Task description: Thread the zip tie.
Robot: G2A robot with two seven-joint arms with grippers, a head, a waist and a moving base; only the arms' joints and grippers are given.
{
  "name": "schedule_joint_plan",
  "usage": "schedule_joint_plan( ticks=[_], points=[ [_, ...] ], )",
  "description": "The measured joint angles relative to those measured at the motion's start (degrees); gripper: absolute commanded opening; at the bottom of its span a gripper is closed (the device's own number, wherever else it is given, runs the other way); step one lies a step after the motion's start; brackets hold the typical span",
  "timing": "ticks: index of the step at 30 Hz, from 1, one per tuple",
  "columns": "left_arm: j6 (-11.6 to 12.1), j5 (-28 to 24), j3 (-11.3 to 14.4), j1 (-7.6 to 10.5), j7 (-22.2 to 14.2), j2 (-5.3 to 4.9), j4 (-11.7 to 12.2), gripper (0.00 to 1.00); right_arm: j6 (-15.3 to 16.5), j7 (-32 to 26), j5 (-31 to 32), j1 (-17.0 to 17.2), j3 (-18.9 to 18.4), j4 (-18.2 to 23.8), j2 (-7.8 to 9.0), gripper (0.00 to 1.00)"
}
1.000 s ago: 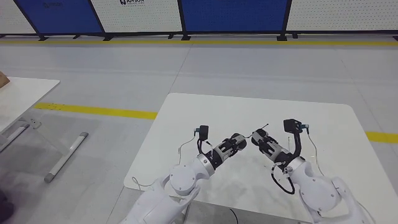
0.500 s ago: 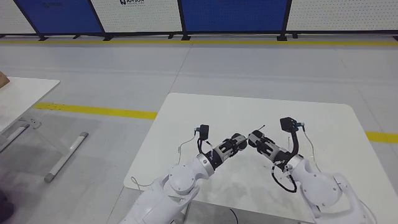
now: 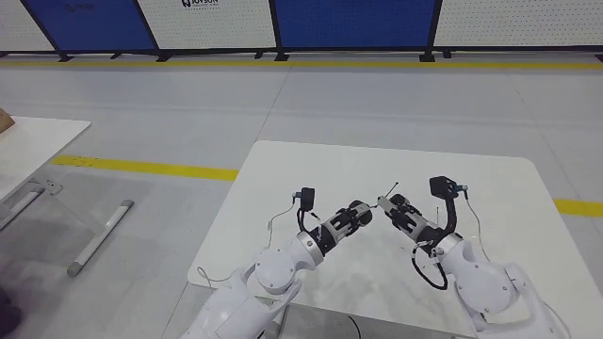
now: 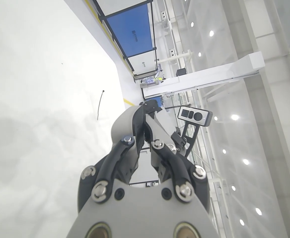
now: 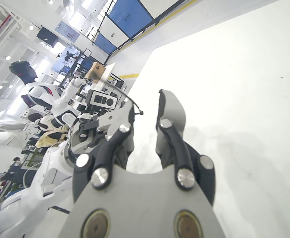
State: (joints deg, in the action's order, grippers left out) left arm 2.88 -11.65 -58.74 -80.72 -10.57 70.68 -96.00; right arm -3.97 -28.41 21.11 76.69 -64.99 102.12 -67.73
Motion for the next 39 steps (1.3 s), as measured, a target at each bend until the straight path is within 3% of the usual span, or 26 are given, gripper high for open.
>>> schedule_joint_plan(
  ticks=[4, 6, 8, 22, 39],
  points=[
    [-0.1, 0.33, 0.08, 0.07, 0.01, 0.02, -0.02, 0.0, 0.15, 0.02, 0.25, 0.1, -0.27, 0.12, 0.01, 0.4],
    [-0.1, 0.46, 0.12, 0.08, -0.03, 0.03, -0.01, 0.0, 0.31, 0.24, 0.45, 0.2, -0.46, 0.28, 0.01, 0.3],
    [-0.05, 0.55, 0.14, 0.07, -0.09, 0.04, 0.02, 0.0, 0.31, 0.48, 0.67, 0.3, -0.64, 0.44, 0.02, 0.0],
    [0.54, 0.65, 0.02, -0.11, -0.06, 0.08, -0.48, 0.0, -0.18, -0.44, 2.71, -0.25, 0.05, 0.12, -0.16, 0.0],
    [-0.11, 1.32, 0.43, -0.05, 0.16, 0.2, -0.28, 0.0, 1.87, -2.4, 2.02, -0.76, -0.43, -0.85, -0.16, 0.0]
  ],
)
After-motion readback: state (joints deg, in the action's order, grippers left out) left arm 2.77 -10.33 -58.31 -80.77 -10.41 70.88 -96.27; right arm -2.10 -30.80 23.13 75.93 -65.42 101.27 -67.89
